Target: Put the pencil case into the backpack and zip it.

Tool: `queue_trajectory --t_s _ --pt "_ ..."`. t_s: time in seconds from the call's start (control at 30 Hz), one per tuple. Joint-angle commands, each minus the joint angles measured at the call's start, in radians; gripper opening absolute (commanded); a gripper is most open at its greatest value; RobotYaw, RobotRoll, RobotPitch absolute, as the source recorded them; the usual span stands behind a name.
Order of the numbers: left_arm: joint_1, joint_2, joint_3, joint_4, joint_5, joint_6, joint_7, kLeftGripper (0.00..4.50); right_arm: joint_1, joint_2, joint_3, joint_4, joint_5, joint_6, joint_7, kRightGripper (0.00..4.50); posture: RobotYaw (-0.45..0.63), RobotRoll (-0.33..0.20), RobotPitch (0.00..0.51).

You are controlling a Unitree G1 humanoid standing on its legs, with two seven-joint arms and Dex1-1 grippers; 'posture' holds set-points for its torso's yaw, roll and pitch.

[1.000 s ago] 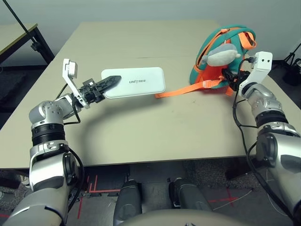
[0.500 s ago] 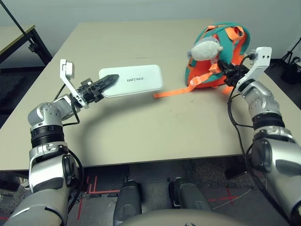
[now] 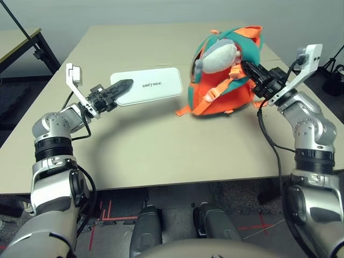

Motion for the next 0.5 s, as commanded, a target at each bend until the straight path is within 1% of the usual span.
queue_trajectory --t_s 0.03,0.2,0.4,0.5 --pt "-0.029 0.008 0.0 0.006 -0.007 -0.018 -0.024 1.41 0.069 0.032 0.014 -0.137 0.052 0.017 -0.036 0.2 -0.14 0.0 0.017" --pt "-0.028 0.015 0.003 -0.024 -0.016 -0.014 -0.026 1.41 0.206 0.067 0.053 -0.201 0.027 0.013 -0.077 0.19 -0.15 0.0 0.022" --pt "-0.034 0.045 0.014 -0.055 -0.027 -0.007 -0.036 1.41 0.282 0.077 0.094 -0.242 0.032 0.032 -0.095 0.19 -0.15 0.0 0.025" --pt "-0.024 0.075 -0.003 -0.096 -0.026 0.002 -0.059 1.41 0.305 0.066 0.119 -0.245 0.031 0.064 -0.107 0.18 -0.15 0.0 0.025"
